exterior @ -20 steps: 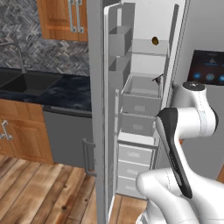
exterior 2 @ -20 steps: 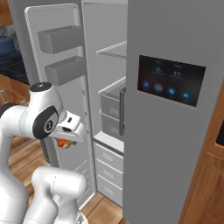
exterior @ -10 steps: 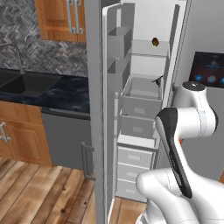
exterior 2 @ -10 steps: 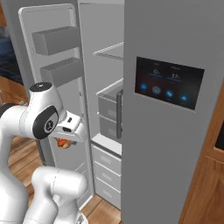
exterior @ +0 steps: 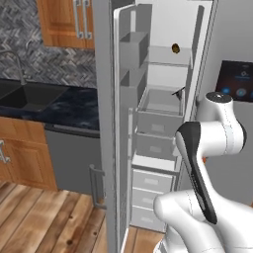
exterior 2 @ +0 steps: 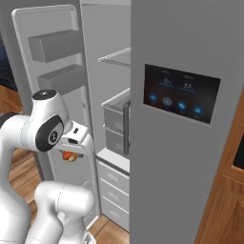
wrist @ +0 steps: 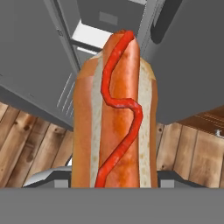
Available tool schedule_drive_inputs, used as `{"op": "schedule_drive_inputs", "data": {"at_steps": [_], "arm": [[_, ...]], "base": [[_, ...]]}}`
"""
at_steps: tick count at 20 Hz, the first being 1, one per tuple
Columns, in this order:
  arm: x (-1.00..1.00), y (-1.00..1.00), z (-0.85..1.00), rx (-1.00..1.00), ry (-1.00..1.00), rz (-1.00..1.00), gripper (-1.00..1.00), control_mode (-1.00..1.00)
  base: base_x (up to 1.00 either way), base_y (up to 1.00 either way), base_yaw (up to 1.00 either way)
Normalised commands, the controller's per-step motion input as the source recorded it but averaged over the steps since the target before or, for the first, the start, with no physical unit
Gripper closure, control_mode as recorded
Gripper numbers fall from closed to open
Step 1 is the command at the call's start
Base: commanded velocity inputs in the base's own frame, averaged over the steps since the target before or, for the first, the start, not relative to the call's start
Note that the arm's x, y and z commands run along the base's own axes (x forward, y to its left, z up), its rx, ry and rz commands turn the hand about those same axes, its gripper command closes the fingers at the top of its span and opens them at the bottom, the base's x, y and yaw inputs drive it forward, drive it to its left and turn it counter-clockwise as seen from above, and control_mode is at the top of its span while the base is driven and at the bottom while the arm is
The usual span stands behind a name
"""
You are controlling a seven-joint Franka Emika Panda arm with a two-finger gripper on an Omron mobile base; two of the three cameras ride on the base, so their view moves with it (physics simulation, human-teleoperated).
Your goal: Store the hot dog in the freezer for long-term storage. Close the freezer door after placing the cooked food.
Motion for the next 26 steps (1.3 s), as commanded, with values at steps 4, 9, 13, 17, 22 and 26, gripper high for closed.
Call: {"op": "schedule_drive_inputs", "data": {"at_steps": [4, 9, 13, 17, 22, 26], "arm": [[0.0, 0.0, 0.0, 0.0, 0.0, 0.0, 1.0, 1.0], [0.0, 0.0, 0.0, 0.0, 0.0, 0.0, 1.0, 1.0], [0.0, 0.0, 0.0, 0.0, 0.0, 0.0, 1.0, 1.0], [0.0, 0.0, 0.0, 0.0, 0.0, 0.0, 1.0, 1.0], [0.0, 0.0, 0.0, 0.0, 0.0, 0.0, 1.0, 1.0], [0.0, 0.0, 0.0, 0.0, 0.0, 0.0, 1.0, 1.0]], "base": [[0.39, 0.0, 0.0], [0.29, 0.0, 0.0], [0.3, 0.02, 0.0], [0.36, 0.04, 0.0], [0.44, 0.0, 0.0], [0.39, 0.0, 0.0]]}}
